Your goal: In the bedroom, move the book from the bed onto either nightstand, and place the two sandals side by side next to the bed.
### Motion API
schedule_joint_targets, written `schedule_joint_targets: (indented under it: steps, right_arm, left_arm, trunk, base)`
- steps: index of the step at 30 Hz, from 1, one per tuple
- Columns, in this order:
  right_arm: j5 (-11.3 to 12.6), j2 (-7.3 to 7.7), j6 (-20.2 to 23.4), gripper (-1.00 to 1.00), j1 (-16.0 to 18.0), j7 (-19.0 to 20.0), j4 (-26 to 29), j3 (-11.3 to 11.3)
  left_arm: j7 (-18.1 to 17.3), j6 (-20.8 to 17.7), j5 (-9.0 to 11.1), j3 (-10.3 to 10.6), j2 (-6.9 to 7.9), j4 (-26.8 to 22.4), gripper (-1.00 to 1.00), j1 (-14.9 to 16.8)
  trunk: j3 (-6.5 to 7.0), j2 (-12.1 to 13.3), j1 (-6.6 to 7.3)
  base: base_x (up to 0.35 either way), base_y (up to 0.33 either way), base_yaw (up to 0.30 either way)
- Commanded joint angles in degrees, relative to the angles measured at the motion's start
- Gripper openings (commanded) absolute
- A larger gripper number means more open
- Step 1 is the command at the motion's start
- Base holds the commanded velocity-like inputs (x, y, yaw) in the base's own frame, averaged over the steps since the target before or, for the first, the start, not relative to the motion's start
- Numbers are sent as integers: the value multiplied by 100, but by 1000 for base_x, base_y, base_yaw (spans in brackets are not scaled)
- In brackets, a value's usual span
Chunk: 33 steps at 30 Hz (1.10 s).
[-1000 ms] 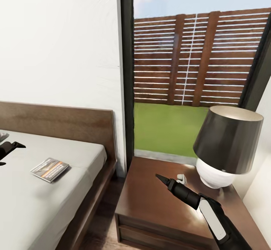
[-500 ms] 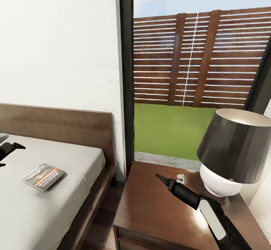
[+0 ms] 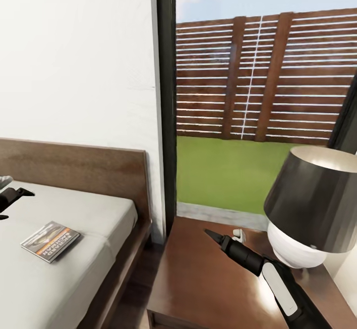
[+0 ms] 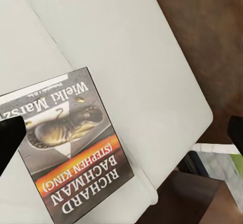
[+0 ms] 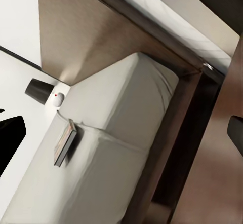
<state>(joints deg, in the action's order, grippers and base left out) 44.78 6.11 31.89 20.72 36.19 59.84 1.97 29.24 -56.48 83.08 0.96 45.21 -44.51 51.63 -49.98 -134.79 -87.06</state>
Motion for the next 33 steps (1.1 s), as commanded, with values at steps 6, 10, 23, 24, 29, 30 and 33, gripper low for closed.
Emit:
schedule_joint_targets:
  steps: [6, 10, 23, 24, 29, 30, 33]
  right_arm:
    - [49, 4, 37, 100, 2, -8, 3, 11]
    - [46, 4, 37, 100, 2, -7, 6, 13]
    - [49, 4, 37, 100, 2, -7, 8, 18]
    - [49, 4, 37, 100, 2, -7, 7, 19]
    - [49, 4, 37, 100, 2, -7, 7, 21]
    - [49, 4, 37, 100, 2, -7, 8, 21]
    - [49, 4, 37, 100, 2, -7, 8, 22]
  left_arm:
    - [56, -3, 60, 10, -2, 5, 100, 5]
    - [56, -3, 60, 10, -3, 22, 100, 5]
    - [48, 2, 60, 10, -17, 38, 100, 5]
    - [48, 8, 60, 10, -20, 38, 100, 5]
    - [47, 45, 60, 10, -32, 54, 100, 5]
    - [47, 48, 60, 10, -33, 58, 100, 5]
    - [47, 53, 60, 10, -36, 66, 100, 5]
  trunk:
    - [-6, -3, 0]
    - [-6, -3, 0]
    - [-6, -3, 0]
    - [-6, -3, 0]
    - [-6, -3, 0]
    - [-6, -3, 0]
    - [-6, -3, 0]
  base:
    - [101, 0, 0]
    - [94, 0, 0]
    - [90, 0, 0]
    - [87, 0, 0]
    - [87, 0, 0]
    - [87, 0, 0]
    - [79, 0, 0]
